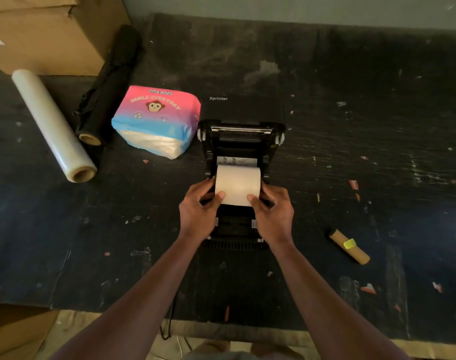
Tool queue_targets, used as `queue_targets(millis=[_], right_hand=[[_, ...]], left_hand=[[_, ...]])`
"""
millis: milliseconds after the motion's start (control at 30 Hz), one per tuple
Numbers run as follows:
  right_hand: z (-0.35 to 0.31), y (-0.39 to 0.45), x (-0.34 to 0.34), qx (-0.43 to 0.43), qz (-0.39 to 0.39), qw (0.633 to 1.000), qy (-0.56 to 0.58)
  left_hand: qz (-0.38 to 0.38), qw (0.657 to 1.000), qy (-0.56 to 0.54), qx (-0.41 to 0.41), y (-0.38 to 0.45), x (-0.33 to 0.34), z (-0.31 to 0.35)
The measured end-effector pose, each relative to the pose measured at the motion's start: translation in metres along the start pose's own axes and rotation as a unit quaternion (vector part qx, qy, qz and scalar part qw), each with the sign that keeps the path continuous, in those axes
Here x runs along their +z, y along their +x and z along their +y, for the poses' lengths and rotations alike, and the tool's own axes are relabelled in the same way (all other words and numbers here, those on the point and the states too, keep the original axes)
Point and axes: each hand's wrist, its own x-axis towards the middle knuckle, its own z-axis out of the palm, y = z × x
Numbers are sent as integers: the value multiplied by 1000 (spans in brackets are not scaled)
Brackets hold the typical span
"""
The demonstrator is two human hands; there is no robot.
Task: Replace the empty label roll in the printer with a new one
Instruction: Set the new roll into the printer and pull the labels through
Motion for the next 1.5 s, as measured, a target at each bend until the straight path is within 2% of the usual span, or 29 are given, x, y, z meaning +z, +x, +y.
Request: queue_targets(millis=[267, 433, 867, 1000, 1267, 1400, 1500], right_hand=[[3, 3, 2, 20, 6, 1000, 20], [-2, 4, 0, -11, -6, 999, 44], [-1, 6, 1, -27, -2, 999, -16], [-1, 5, 1, -13, 9, 1000, 4], [7, 1, 7, 1, 24, 999, -27], [7, 0, 6, -2, 22, 996, -92], [4, -1, 1, 18, -4, 995, -98]], left_hand=[[-3, 1000, 18, 4, 3, 0, 0], [4, 1000, 21, 2, 0, -1, -4], [13, 1000, 25, 5, -1, 7, -10], [10, 1000, 15, 14, -2, 5, -12], [-8, 1000, 13, 17, -2, 5, -15], [-3, 999, 31, -13, -3, 5, -13], [-15, 998, 54, -33, -3, 3, -11]])
